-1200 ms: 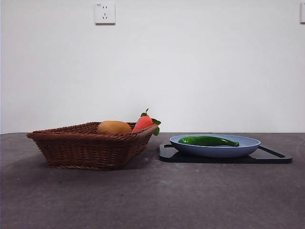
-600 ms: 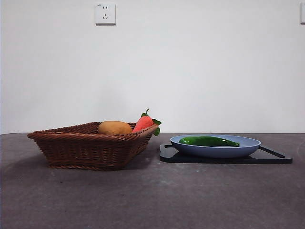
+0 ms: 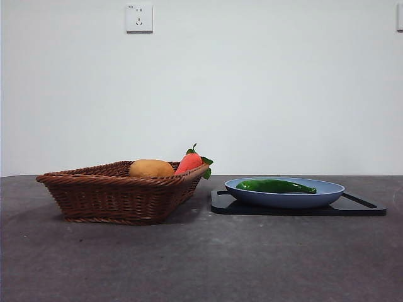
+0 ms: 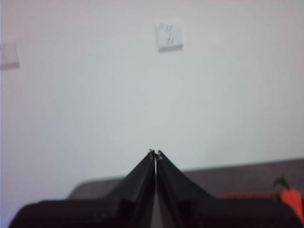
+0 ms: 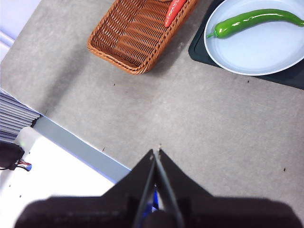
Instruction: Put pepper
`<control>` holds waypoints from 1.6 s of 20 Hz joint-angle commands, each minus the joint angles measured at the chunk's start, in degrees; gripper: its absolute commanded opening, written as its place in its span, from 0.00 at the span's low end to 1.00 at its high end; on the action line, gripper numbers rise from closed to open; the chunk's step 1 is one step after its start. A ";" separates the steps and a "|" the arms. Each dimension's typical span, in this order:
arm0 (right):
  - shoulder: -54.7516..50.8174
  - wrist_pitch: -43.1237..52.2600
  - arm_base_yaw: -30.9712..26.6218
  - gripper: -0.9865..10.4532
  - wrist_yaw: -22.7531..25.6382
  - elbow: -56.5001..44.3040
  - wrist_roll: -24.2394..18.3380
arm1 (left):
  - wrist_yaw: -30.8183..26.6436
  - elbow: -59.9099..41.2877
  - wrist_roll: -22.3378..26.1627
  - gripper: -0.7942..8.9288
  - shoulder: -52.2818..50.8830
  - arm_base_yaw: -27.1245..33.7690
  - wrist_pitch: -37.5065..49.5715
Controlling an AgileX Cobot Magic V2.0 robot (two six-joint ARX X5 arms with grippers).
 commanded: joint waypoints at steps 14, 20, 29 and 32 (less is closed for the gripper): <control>0.42 0.39 0.11 0.10 0.04 0.98 -0.26 | 0.39 -19.15 -6.75 0.09 -10.16 1.05 -6.43; 0.42 0.39 0.11 0.10 0.04 0.98 -0.26 | 0.39 -19.17 -7.89 0.09 -13.09 1.05 -16.17; 0.42 0.39 0.11 0.10 0.04 0.98 -0.26 | 0.44 -19.21 -10.12 0.09 -13.42 1.03 -18.38; 0.42 0.39 0.13 0.10 0.02 0.98 -0.26 | 0.42 -19.21 -10.12 0.09 -13.42 1.03 -18.43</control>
